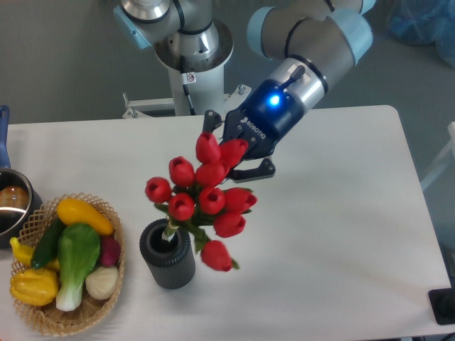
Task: Pick up the flowers from the vase
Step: 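Lift the tulip bunch up out of the dark vase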
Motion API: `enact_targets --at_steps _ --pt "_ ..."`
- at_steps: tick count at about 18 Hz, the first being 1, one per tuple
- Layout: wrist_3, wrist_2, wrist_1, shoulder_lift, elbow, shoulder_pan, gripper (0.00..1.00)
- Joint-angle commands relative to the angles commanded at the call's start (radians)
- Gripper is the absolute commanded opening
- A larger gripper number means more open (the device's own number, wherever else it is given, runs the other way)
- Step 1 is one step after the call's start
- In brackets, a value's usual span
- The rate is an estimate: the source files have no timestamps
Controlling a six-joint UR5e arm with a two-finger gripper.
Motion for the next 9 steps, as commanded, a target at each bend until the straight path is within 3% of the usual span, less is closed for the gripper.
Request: enact_targets --at_steps 9 --pt "0.009 -0.046 0.000 0.000 0.009 0.057 0.00"
